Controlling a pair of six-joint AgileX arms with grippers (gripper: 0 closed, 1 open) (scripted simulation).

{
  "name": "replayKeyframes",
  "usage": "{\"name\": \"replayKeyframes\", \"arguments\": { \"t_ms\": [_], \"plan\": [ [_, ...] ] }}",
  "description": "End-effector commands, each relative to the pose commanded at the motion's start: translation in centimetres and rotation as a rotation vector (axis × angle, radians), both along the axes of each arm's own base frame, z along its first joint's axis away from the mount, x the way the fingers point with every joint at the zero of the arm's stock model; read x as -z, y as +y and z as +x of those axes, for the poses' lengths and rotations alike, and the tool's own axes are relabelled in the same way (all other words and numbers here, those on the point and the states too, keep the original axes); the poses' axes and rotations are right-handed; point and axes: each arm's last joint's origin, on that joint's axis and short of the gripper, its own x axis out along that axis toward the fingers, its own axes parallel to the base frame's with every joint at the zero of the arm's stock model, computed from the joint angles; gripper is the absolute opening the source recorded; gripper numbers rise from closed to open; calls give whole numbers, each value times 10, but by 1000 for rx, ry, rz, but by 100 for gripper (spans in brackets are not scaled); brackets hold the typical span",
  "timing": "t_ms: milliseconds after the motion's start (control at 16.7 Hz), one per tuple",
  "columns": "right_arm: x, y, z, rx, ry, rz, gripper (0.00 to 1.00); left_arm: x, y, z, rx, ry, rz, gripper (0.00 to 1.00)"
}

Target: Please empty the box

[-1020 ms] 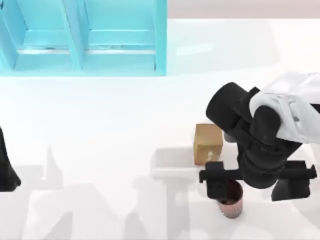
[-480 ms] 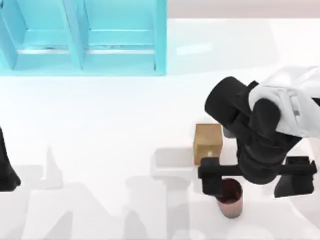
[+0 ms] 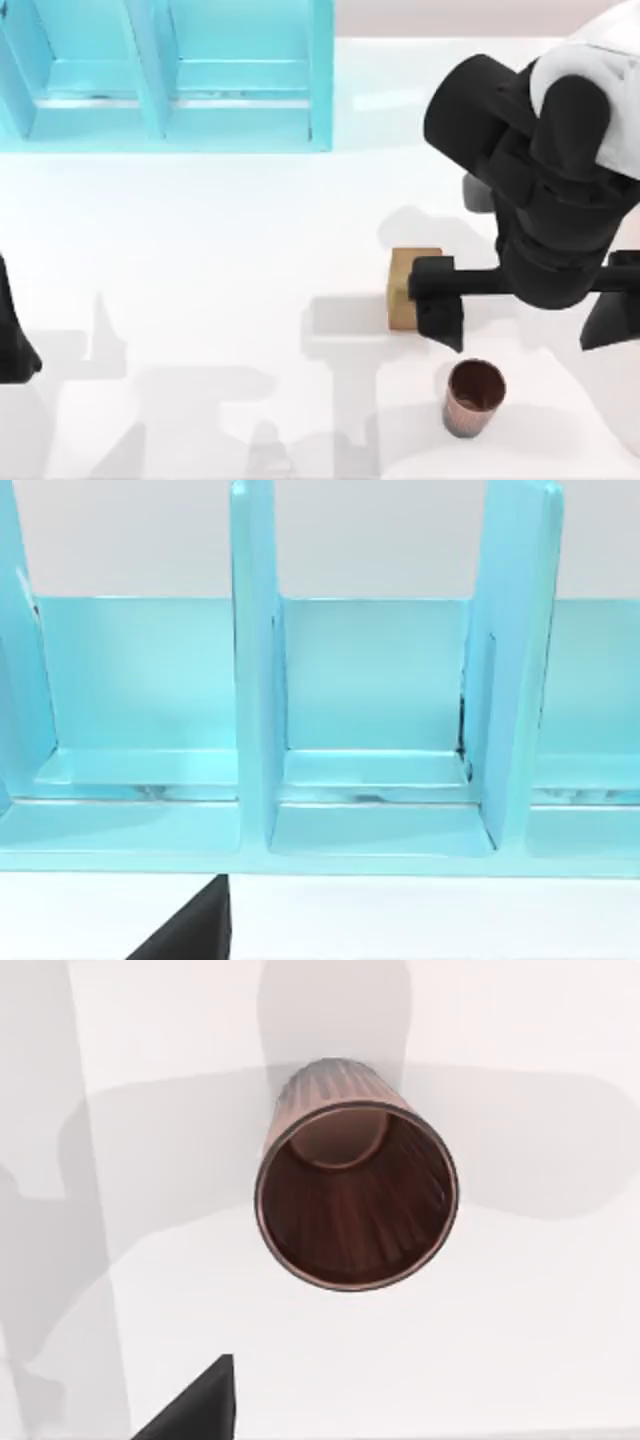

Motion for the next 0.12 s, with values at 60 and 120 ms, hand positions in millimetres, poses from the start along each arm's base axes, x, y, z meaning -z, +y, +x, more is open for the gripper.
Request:
{"name": "replayKeyframes", "arguments": {
  "t_ms": [60,120],
  "plan": [
    [-5,-1,-1,0,-6,5,100,0,0,0,0,0,0,100],
    [-6,-1,-1,0,-7,6,100,0,0,0,0,0,0,100]
  ]
}}
